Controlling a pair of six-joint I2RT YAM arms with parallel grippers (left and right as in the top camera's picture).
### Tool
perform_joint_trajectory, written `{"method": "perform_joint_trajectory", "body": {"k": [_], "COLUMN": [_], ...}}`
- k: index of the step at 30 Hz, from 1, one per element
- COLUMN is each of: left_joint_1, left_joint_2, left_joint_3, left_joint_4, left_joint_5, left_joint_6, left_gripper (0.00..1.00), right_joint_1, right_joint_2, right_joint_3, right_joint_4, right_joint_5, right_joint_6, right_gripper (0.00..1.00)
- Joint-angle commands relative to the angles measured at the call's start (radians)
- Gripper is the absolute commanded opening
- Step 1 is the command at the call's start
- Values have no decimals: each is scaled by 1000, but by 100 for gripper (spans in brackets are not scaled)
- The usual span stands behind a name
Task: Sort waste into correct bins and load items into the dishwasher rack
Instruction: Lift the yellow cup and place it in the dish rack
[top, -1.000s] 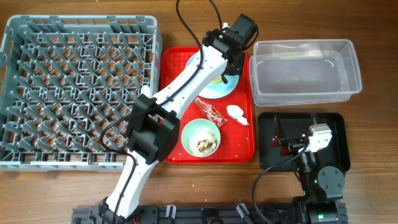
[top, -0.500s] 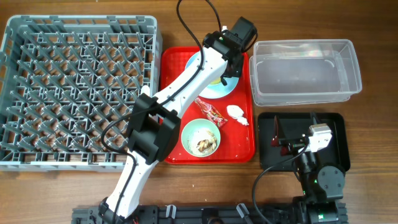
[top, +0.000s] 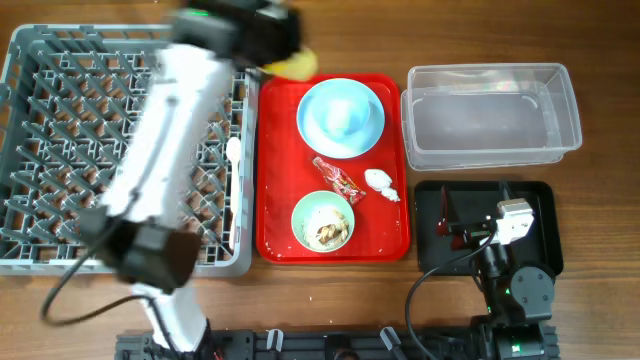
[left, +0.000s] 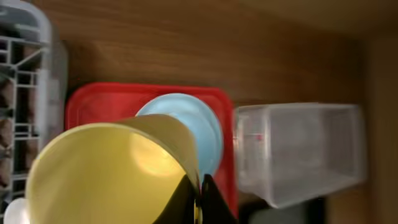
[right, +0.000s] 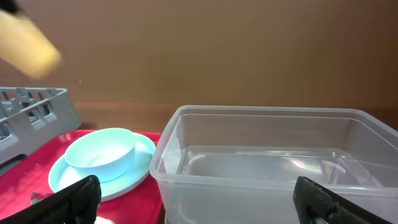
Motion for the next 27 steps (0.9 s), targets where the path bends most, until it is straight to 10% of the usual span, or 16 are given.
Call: {"method": "perform_joint_trajectory", "body": {"k": [1, 9, 27], "left_joint_1": [238, 438, 455], "left_joint_2": [55, 354, 469], "left_joint_3": [-7, -44, -82], "left_joint_4": [-82, -102, -6], "left_joint_5": [577, 1061, 615], "left_joint_6": [145, 350, 349], "left_gripper": [4, 4, 8], "right_joint_1": [-5, -5, -5], "right_joint_2": [-5, -5, -5], "right_joint_3": [-1, -1, -1], "right_joint_4": [3, 3, 3], "right_joint_5": [-9, -9, -9], "right_joint_6": [-5, -5, -6], "right_gripper": [100, 100, 100]}}
